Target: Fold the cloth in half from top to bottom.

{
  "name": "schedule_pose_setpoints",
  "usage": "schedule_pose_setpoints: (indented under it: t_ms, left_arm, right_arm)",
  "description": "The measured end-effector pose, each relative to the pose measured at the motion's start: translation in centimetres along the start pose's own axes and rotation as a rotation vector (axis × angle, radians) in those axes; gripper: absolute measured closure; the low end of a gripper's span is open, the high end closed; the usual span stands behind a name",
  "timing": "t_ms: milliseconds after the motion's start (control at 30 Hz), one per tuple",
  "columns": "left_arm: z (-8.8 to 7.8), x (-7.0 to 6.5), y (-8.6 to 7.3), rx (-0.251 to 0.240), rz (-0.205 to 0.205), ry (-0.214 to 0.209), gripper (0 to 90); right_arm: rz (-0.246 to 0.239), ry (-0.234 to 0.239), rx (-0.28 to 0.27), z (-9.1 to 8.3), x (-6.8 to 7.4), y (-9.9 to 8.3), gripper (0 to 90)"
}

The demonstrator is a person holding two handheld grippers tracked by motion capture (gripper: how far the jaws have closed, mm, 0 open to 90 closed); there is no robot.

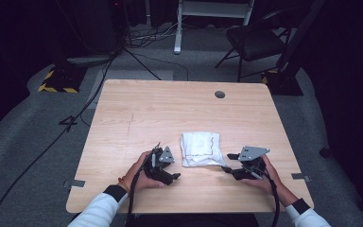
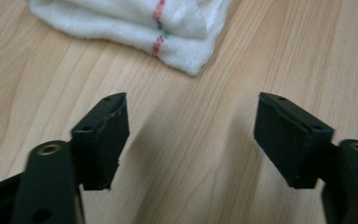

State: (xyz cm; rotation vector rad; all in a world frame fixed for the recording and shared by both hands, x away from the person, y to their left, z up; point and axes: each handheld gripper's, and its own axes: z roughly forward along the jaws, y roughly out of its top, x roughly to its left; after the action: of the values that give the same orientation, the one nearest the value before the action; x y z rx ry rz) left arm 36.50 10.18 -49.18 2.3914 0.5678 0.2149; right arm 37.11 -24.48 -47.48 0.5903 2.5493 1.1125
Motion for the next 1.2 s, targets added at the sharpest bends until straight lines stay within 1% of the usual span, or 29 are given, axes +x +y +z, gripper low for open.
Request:
schedule_pose_setpoints:
  t_ms: [33,67,100,133,200,233,267,333,367,400,433,467,500,533,600,667,700,833,867,900,967,1033,1200]
  left_arm:
    - [0.0,0.0,-0.2,0.0,-0.003,0.005,20.8]
    - [0.0,0.0,-0.4,0.006,-0.004,0.008,19.1]
    - [-0.1,0.1,-0.5,0.009,-0.003,0.013,19.1]
    - [-0.1,0.1,-0.5,0.005,-0.018,0.018,18.9]
    - [-0.3,0.3,-0.6,-0.006,-0.026,0.021,18.6]
    - [-0.3,0.4,-0.7,-0.007,-0.026,0.019,18.5]
    - [-0.3,0.6,-0.8,-0.006,-0.022,0.016,18.0]
    - [-0.4,0.8,-1.0,-0.004,-0.029,0.019,17.8]
    - [-0.4,0.9,-1.1,-0.002,-0.035,0.021,17.6]
    - [-0.5,1.0,-1.2,0.0,-0.032,0.023,17.6]
    - [-0.6,1.2,-1.5,-0.002,-0.038,0.023,16.1]
    - [-0.6,1.2,-1.5,-0.002,-0.038,0.023,16.0]
    - [-0.8,1.3,-1.7,-0.002,-0.045,0.03,16.0]
    - [-1.0,1.5,-1.9,-0.007,-0.05,0.042,16.7]
    - [-1.2,1.8,-2.1,-0.012,-0.06,0.054,16.6]
    - [-1.4,2.2,-2.4,-0.005,-0.072,0.064,16.5]
    - [-1.6,2.4,-2.6,-0.001,-0.076,0.069,16.5]
    - [-2.2,3.0,-3.3,-0.001,-0.1,0.086,16.3]
    - [-2.4,3.3,-3.8,-0.005,-0.111,0.088,16.0]
    - [-2.4,3.3,-3.8,-0.005,-0.111,0.088,16.0]
    - [-2.7,3.7,-4.2,-0.007,-0.125,0.083,15.9]
    - [-3.0,4.1,-4.7,-0.016,-0.141,0.092,15.9]
    - [-3.5,4.5,-5.6,-0.034,-0.152,0.103,15.8]
  right_arm:
    - [-0.005,-0.007,-0.002,0.2,0.0,0.1,40.1]
    - [-0.008,-0.015,-0.011,0.7,0.1,0.5,36.9]
    - [-0.008,-0.015,-0.011,0.7,0.1,0.5,36.9]
    - [-0.009,-0.011,-0.014,1.1,0.2,0.7,36.2]
    - [-0.018,-0.016,-0.012,2.1,0.4,1.1,33.9]
    - [-0.016,-0.009,-0.014,2.5,0.4,1.3,33.6]
    - [-0.012,0.008,-0.021,3.3,0.5,1.6,33.3]
    - [-0.014,0.009,-0.021,3.5,0.5,1.8,32.5]
    - [-0.015,0.013,-0.019,4.4,0.5,2.2,31.9]
    - [-0.015,0.013,-0.019,4.4,0.5,2.2,31.9]
    - [-0.016,0.005,-0.004,5.3,0.5,2.5,31.3]
    - [-0.017,-0.003,0.004,5.8,0.5,2.7,31.3]
    - [-0.017,-0.003,0.004,5.8,0.5,2.7,31.3]
    - [-0.021,-0.02,0.027,6.7,0.5,3.0,31.5]
    - [-0.015,-0.019,0.029,6.8,0.5,3.2,32.1]
    - [0.008,-0.019,0.047,7.2,0.3,3.7,32.7]
    - [0.012,-0.021,0.05,7.4,0.2,3.8,33.5]
    - [0.04,-0.041,0.041,8.1,-0.5,4.1,35.6]
    - [0.049,-0.047,0.039,8.5,-0.9,4.4,35.7]
    - [0.049,-0.047,0.039,8.5,-0.9,4.4,35.7]
    - [0.051,-0.053,0.041,8.8,-1.2,4.7,35.7]
    - [0.06,-0.061,0.034,9.4,-1.7,5.1,35.7]
    - [0.059,-0.062,0.041,9.7,-1.9,5.4,35.1]
